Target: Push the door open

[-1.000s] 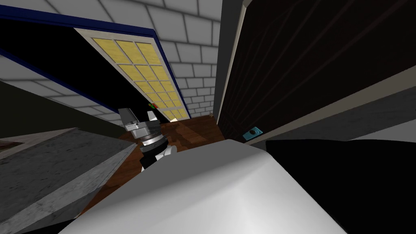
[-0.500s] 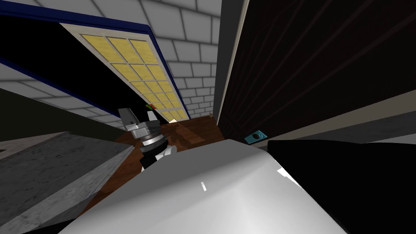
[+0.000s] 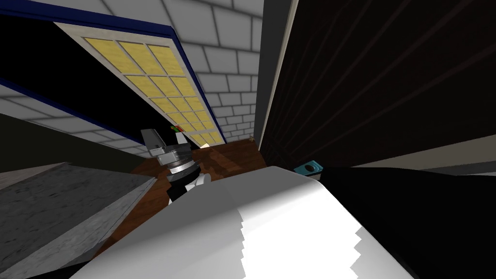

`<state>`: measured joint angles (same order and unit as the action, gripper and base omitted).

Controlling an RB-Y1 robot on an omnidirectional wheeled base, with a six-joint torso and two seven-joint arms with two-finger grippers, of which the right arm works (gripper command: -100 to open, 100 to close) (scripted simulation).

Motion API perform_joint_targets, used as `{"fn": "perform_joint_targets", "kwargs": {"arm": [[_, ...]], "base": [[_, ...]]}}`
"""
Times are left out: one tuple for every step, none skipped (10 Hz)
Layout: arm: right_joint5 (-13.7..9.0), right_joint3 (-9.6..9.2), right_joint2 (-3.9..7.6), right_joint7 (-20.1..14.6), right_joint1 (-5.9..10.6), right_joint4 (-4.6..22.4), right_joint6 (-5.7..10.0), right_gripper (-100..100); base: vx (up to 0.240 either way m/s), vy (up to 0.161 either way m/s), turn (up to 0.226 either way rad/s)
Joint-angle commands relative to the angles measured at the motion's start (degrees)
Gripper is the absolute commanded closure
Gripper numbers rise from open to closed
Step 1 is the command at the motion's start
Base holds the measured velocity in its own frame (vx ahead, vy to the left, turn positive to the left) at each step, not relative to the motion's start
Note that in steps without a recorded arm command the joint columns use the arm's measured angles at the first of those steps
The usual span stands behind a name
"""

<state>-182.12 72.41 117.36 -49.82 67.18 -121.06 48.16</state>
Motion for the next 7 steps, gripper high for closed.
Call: {"fn": "perform_joint_targets", "kwargs": {"arm": [[-2.3, 0.88, 1.77, -1.0, 1.21, 0.5, 0.42, -100], [-3.9, 1.47, 2.72, -1.5, 2.05, 0.7, 0.62, -100], [-5.4, 2.06, 3.67, -1.9, 2.89, 1.0, 0.81, -100], [-7.0, 2.63, 4.57, -2.3, 3.70, 1.2, 1.00, -100], [-8.5, 3.19, 5.44, -2.7, 4.51, 1.5, 1.19, -100], [-10.0, 3.76, 6.32, -3.1, 5.31, 1.8, 1.37, -100], [-11.5, 4.32, 7.20, -3.5, 6.11, 2.1, 1.56, -100]], "base": [[0.105, -0.023, -0.016], [0.099, -0.024, -0.012], [0.092, -0.020, -0.016], [0.100, -0.039, -0.014], [0.106, -0.039, -0.010], [0.099, -0.044, -0.015], [0.100, -0.060, -0.014]]}}
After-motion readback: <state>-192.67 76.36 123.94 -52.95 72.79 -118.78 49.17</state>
